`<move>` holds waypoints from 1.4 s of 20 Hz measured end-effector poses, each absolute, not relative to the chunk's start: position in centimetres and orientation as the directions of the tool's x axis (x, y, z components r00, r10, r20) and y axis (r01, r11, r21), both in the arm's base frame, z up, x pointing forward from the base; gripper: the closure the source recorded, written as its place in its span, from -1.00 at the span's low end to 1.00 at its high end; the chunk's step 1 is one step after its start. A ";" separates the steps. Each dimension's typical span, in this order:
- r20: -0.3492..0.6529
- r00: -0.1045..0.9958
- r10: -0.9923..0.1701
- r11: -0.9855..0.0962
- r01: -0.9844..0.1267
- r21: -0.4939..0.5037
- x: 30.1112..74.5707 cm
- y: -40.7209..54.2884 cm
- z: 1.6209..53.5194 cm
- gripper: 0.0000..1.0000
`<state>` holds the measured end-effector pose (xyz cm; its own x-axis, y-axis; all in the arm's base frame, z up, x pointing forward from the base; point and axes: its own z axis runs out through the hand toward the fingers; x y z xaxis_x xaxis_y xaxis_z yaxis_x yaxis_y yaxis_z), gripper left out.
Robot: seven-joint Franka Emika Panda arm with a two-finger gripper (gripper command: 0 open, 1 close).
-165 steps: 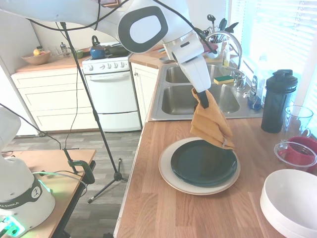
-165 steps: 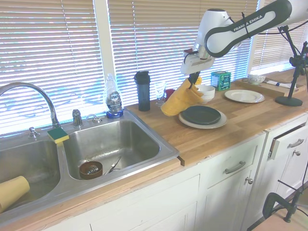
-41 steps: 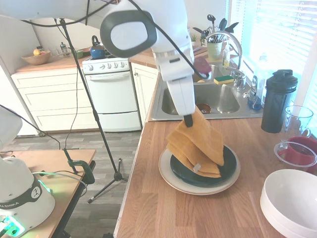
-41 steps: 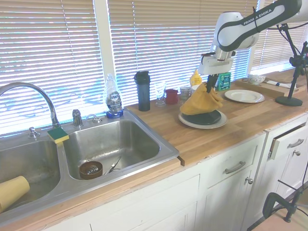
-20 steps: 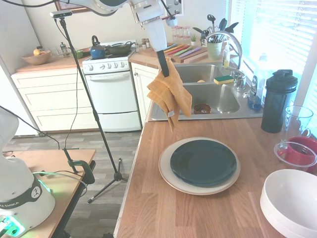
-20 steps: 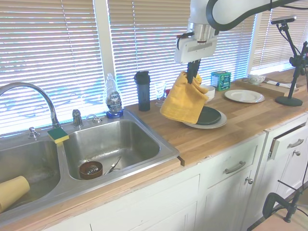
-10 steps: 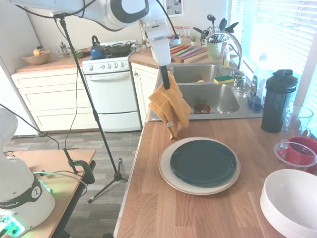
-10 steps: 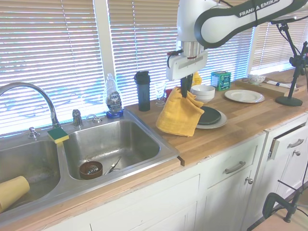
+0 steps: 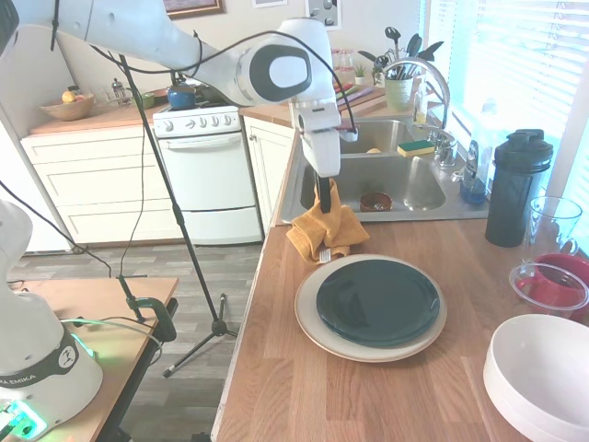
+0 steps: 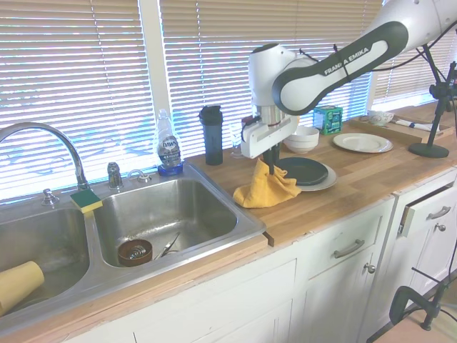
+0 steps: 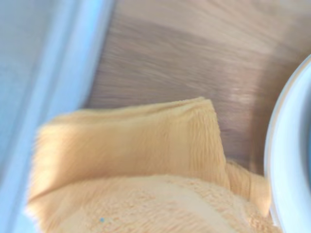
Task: Wipe the blue plate in counterclockwise motion
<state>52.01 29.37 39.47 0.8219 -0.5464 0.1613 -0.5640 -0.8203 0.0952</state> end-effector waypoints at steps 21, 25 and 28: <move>0.264 0.808 -0.528 -0.840 -0.543 -0.019 45.7 26.0 34.7 -1.00; 0.273 0.806 -0.526 -0.840 -0.541 -0.020 45.5 26.1 34.6 -1.00; 0.276 0.803 -0.527 -0.840 -0.541 -0.030 45.2 25.9 34.8 -1.00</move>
<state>45.24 25.92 34.79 0.8035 -0.5273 0.2764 -0.5413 -0.8403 -0.0297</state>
